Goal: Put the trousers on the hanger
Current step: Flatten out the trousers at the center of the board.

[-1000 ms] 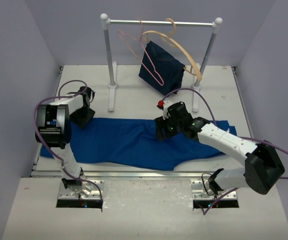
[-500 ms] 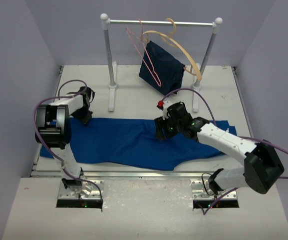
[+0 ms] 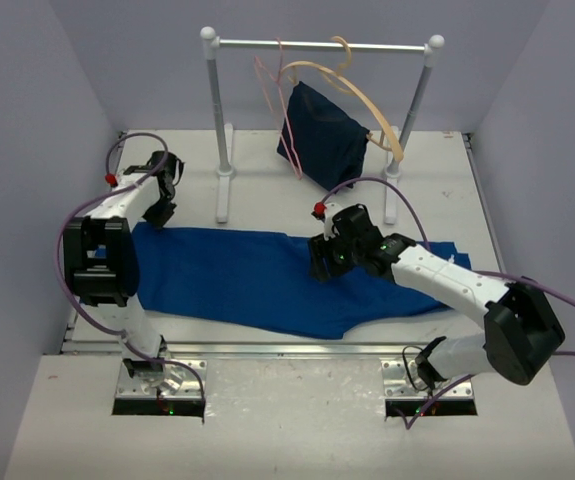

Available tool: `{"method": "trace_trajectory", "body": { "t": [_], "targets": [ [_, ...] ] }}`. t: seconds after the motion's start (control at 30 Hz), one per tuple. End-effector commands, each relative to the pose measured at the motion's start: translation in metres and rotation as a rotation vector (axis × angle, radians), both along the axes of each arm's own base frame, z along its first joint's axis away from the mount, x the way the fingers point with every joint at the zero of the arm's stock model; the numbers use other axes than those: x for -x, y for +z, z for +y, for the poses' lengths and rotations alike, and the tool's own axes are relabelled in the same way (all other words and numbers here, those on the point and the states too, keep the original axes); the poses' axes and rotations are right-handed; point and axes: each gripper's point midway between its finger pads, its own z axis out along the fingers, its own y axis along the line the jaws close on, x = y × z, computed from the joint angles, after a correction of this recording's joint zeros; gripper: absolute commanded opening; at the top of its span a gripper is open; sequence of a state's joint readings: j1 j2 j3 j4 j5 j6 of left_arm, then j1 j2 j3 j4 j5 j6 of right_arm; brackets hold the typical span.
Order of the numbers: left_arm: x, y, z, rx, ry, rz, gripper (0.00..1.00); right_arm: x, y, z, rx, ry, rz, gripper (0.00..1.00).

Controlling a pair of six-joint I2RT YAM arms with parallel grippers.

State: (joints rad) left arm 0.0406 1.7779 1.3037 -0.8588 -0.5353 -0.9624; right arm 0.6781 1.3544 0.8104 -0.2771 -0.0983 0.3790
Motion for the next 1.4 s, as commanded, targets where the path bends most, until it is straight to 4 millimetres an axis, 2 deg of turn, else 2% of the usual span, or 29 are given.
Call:
{"method": "trace_trajectory", "body": {
  "t": [0.0, 0.07, 0.1, 0.2, 0.27, 0.3, 0.37, 0.43, 0.5, 0.53, 0.6, 0.7, 0.77, 0.8, 0.83, 0.87, 0.9, 0.93, 1.03, 1.1, 1.23, 1.33, 1.37],
  "targets": [
    [-0.02, 0.021, 0.016, -0.093, -0.039, -0.011, 0.04, -0.004, 0.003, 0.007, -0.024, 0.003, -0.005, 0.59],
    [-0.02, 0.012, 0.019, -0.105, -0.043, 0.031, 0.05, -0.004, 0.003, 0.008, -0.024, 0.003, -0.003, 0.59],
    [-0.018, 0.009, 0.019, -0.105, -0.046, 0.042, 0.09, -0.004, 0.002, 0.008, -0.024, 0.003, -0.002, 0.59],
    [-0.015, -0.002, 0.019, -0.108, -0.052, 0.062, 0.39, -0.005, 0.002, 0.009, -0.026, 0.005, 0.002, 0.59],
    [-0.014, -0.004, 0.02, -0.114, -0.056, 0.069, 0.65, -0.003, 0.0, 0.01, -0.027, 0.01, 0.009, 0.59],
    [-0.014, -0.005, 0.021, -0.121, -0.054, 0.073, 0.71, -0.003, 0.0, 0.01, -0.027, 0.013, 0.012, 0.59],
    [-0.011, -0.002, 0.025, -0.138, -0.03, 0.083, 0.99, -0.001, -0.004, 0.01, -0.015, 0.024, 0.036, 0.59],
    [-0.01, 0.005, 0.026, -0.145, -0.001, 0.071, 1.0, 0.0, -0.01, 0.008, 0.013, 0.012, 0.063, 0.61],
    [-0.007, 0.021, 0.027, -0.155, 0.021, 0.05, 1.0, 0.0, -0.029, -0.002, 0.089, -0.058, 0.132, 0.71],
    [-0.001, 0.028, 0.028, -0.162, 0.044, 0.05, 1.0, 0.0, -0.037, -0.006, 0.121, -0.083, 0.158, 0.72],
    [0.008, 0.051, 0.032, -0.186, 0.116, 0.042, 1.0, 0.014, -0.065, -0.018, 0.196, -0.166, 0.28, 0.72],
    [0.029, 0.081, 0.042, -0.25, 0.201, 0.081, 1.0, 0.028, -0.093, -0.047, 0.307, -0.302, 0.339, 0.72],
    [0.03, 0.089, 0.04, -0.234, 0.194, 0.06, 1.0, 0.035, -0.105, -0.064, 0.354, -0.358, 0.358, 0.73],
    [0.034, 0.096, 0.039, -0.22, 0.205, 0.031, 1.0, 0.041, -0.115, -0.08, 0.379, -0.418, 0.395, 0.74],
    [0.038, 0.099, 0.039, -0.211, 0.208, 0.019, 1.0, 0.047, -0.12, -0.085, 0.392, -0.435, 0.416, 0.74],
    [0.041, 0.103, 0.038, -0.204, 0.217, -0.001, 1.0, 0.046, -0.124, -0.097, 0.384, -0.491, 0.453, 0.74],
    [0.037, 0.11, 0.035, -0.182, 0.202, -0.055, 1.0, 0.05, -0.133, -0.118, 0.4, -0.57, 0.498, 0.74],
    [0.038, 0.112, 0.033, -0.167, 0.198, -0.07, 1.0, 0.051, -0.134, -0.12, 0.4, -0.587, 0.506, 0.74],
    [0.033, 0.125, 0.032, -0.14, 0.185, -0.117, 1.0, 0.047, -0.136, -0.16, 0.361, -0.773, 0.567, 0.74],
    [0.032, 0.127, 0.033, -0.119, 0.193, -0.124, 1.0, 0.042, -0.13, -0.176, 0.341, -0.849, 0.555, 0.74],
    [0.026, 0.108, 0.034, -0.03, 0.197, -0.103, 1.0, 0.029, -0.113, -0.193, 0.245, -0.914, 0.522, 0.74],
    [0.018, 0.08, 0.03, 0.037, 0.186, -0.061, 1.0, 0.021, -0.103, -0.206, 0.204, -0.962, 0.487, 0.74],
    [0.016, 0.071, 0.029, 0.052, 0.187, -0.042, 1.0, 0.02, -0.1, -0.203, 0.178, -0.951, 0.482, 0.74]
  ]
}}
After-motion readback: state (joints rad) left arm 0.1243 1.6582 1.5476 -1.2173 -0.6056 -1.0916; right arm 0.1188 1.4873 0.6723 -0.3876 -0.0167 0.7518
